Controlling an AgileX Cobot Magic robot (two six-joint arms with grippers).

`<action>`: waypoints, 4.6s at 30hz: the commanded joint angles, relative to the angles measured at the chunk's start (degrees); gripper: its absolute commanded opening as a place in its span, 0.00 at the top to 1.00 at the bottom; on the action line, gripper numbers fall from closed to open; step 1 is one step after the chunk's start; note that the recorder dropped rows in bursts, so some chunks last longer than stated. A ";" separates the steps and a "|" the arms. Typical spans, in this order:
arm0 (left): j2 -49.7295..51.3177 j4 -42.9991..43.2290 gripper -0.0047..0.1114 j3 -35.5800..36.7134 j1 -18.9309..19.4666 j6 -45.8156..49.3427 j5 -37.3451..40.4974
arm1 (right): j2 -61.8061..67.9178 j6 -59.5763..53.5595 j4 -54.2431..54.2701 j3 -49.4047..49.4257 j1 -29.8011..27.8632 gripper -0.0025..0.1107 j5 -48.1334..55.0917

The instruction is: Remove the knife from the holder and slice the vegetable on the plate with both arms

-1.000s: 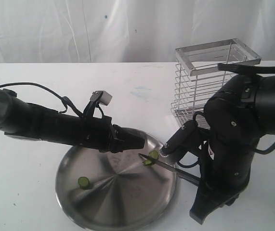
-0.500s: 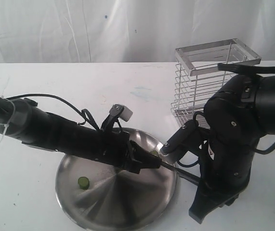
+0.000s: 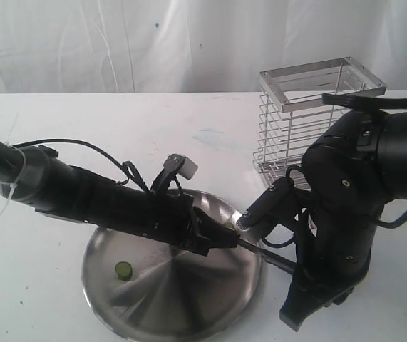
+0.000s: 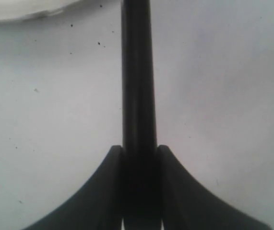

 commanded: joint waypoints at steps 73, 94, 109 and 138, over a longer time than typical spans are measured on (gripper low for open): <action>7.77 20.34 0.96 -7.80 -4.06 -30.12 -9.31 | 0.00 1.05 0.47 0.15 -0.30 0.98 -1.22; -7.47 -1.31 0.96 2.54 -4.17 -8.35 -13.26 | 0.00 1.49 0.56 0.15 -0.30 0.98 -1.04; -8.15 -1.31 0.96 1.95 -2.67 -9.73 -13.13 | 0.00 1.34 3.06 0.15 -0.30 0.98 -1.02; -5.27 9.11 0.96 1.36 -2.11 -22.18 -5.33 | 0.00 1.92 4.73 6.94 -0.30 0.98 -7.24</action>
